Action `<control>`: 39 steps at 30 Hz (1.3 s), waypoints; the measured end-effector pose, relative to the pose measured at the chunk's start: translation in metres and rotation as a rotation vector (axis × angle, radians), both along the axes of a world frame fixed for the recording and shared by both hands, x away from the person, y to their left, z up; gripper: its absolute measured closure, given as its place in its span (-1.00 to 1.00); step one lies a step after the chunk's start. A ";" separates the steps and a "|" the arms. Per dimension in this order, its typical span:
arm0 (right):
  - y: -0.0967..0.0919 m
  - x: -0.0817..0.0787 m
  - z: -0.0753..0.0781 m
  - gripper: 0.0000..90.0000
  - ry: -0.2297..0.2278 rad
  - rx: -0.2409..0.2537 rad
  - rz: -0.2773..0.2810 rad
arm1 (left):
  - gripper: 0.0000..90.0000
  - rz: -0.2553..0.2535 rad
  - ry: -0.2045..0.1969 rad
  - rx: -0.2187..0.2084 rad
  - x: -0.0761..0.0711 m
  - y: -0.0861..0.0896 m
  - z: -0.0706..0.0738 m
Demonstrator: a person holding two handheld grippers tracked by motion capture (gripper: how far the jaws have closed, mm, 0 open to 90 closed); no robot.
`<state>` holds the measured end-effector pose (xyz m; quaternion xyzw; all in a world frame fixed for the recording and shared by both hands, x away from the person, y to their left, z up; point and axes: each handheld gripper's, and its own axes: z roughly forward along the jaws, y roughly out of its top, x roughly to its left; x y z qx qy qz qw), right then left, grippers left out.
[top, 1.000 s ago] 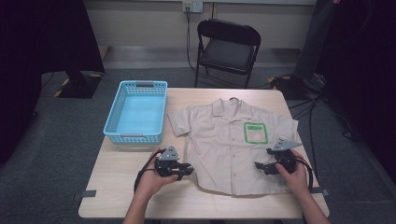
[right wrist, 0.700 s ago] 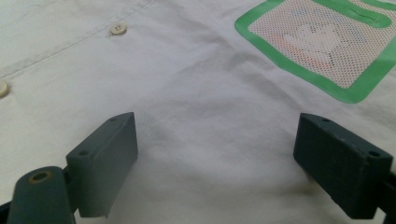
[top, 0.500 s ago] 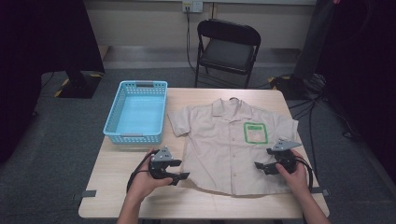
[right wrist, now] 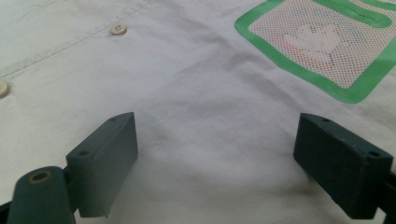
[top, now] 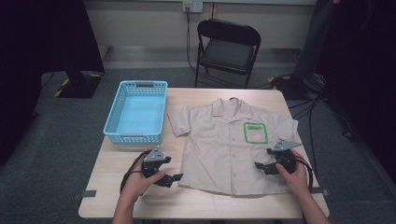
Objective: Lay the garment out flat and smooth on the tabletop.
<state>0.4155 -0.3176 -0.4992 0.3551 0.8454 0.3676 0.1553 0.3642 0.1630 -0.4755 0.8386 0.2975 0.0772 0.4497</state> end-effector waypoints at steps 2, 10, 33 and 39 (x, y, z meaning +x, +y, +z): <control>0.000 0.000 0.000 -0.71 0.000 0.000 0.000 | -0.67 0.004 0.005 0.010 0.000 0.003 -0.001; 0.000 0.000 0.000 -0.72 0.000 0.000 0.001 | -0.68 0.011 -0.008 0.030 -0.001 0.013 -0.003; 0.000 0.000 0.000 -0.72 0.001 0.001 0.001 | -0.67 0.070 -0.017 0.065 -0.003 0.041 -0.010; 0.000 0.000 0.000 -0.72 0.000 0.000 0.001 | -0.67 0.084 -0.005 0.102 -0.003 0.046 -0.015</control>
